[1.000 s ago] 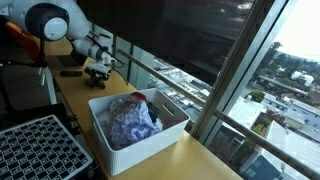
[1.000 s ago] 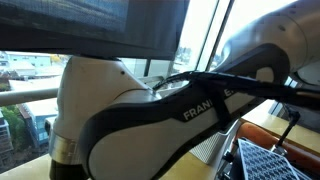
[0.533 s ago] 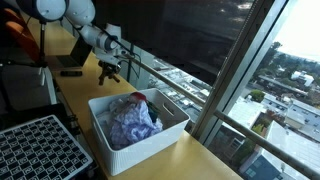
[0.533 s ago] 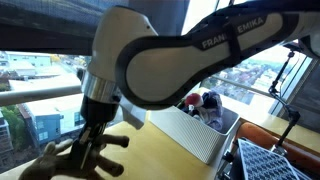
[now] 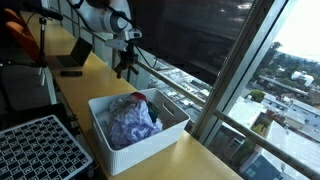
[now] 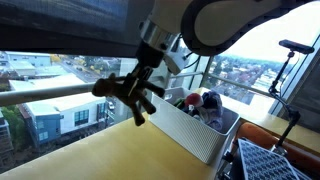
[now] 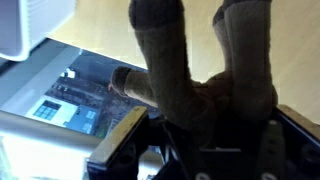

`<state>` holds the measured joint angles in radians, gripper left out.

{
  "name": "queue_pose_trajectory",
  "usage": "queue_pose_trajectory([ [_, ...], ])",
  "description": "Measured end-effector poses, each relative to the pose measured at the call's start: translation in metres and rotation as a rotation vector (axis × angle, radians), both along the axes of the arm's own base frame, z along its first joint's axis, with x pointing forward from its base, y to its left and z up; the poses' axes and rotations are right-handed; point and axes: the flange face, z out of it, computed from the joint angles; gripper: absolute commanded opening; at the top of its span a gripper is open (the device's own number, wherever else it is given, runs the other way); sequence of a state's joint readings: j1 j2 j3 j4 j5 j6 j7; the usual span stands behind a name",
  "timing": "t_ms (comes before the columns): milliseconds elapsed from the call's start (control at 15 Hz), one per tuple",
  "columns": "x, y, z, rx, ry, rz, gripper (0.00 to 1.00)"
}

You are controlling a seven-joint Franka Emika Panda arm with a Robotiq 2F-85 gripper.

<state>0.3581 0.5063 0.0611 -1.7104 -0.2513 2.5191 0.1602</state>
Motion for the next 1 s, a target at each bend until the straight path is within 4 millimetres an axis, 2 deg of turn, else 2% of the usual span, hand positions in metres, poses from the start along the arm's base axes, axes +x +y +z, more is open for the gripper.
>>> queue_pose_trajectory([
  [200, -0.019, -0.061, 0.023, -0.044, -0.021, -0.138, 0.0],
  [400, -0.051, -0.116, 0.033, -0.086, -0.02, -0.239, 0.0],
  [733, -0.118, -0.199, 0.032, -0.163, 0.005, -0.36, 0.0],
  [1000, -0.149, -0.249, 0.03, -0.211, 0.017, -0.434, 0.0],
])
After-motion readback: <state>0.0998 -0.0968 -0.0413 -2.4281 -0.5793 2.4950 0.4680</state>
